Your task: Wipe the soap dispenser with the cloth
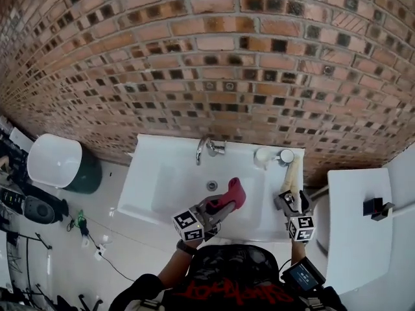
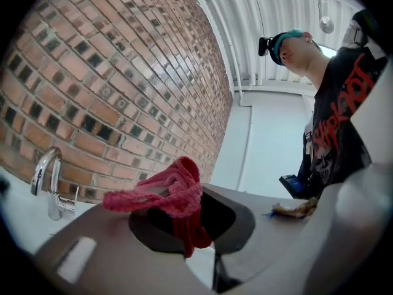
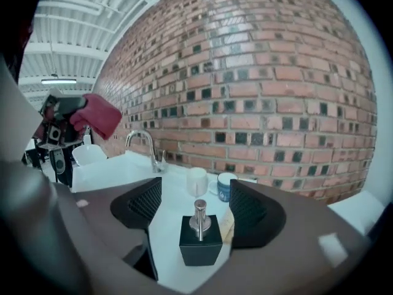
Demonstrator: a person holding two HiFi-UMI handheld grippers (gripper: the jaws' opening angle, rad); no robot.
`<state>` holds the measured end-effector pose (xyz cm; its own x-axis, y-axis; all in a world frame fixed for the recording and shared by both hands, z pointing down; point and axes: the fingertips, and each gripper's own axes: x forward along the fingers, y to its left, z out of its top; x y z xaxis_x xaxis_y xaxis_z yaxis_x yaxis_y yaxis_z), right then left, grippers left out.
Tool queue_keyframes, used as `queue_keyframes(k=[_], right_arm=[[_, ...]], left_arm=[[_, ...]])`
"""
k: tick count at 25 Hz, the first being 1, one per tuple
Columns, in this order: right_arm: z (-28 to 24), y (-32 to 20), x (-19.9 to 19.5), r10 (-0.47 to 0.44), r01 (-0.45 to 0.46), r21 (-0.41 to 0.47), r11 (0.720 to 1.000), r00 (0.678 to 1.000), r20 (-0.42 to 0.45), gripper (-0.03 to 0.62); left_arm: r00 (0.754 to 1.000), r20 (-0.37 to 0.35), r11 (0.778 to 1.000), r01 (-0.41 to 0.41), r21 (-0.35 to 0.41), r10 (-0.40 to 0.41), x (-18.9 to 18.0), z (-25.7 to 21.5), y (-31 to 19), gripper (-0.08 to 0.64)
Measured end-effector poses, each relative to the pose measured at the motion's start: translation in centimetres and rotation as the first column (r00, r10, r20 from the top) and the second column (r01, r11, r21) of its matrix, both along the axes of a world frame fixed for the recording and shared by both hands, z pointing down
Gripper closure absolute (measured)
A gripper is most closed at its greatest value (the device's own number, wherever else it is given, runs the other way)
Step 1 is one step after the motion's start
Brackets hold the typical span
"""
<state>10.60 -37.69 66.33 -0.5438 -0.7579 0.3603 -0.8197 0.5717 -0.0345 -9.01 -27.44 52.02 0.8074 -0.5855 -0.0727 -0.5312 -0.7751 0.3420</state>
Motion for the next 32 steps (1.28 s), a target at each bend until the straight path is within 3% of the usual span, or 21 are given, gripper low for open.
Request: queue_keyframes(k=[5,9,12,22,32], right_arm=[[-9.0,3.0,1.7,0.076,-0.090,0.180,0.980,0.993,0.086,0.378],[-16.3,5.9,1.3,0.049,-0.114,0.248,0.962,0.965,0.256,0.592],[-19.2,7.8,-0.2,-0.007,-0.068,0.287,0.956,0.967,0.253,0.592],[-18.9,10.1,0.2,0.028,-0.064,0.261,0.963,0.990,0.140,0.592],[-18.7,10.3,-0.1,0.046,-0.076,0.242,0.967,0.991,0.128,0.592]], left_arm=[[0.993,0.053,0.993,-0.105,0.050,0.103,3.6,-0.8,-0.2,0.518],[0.989,0.053,0.988,-0.145,0.061,0.141,5.7,-1.9,0.7,0.518],[0.990,-0.014,0.989,-0.142,0.047,0.143,6.9,-3.2,0.3,0.518],[0.978,0.004,0.977,-0.208,0.056,0.208,10.0,-3.9,1.3,0.518],[0.975,0.005,0.975,-0.221,0.037,0.221,10.1,-3.7,1.4,0.518]])
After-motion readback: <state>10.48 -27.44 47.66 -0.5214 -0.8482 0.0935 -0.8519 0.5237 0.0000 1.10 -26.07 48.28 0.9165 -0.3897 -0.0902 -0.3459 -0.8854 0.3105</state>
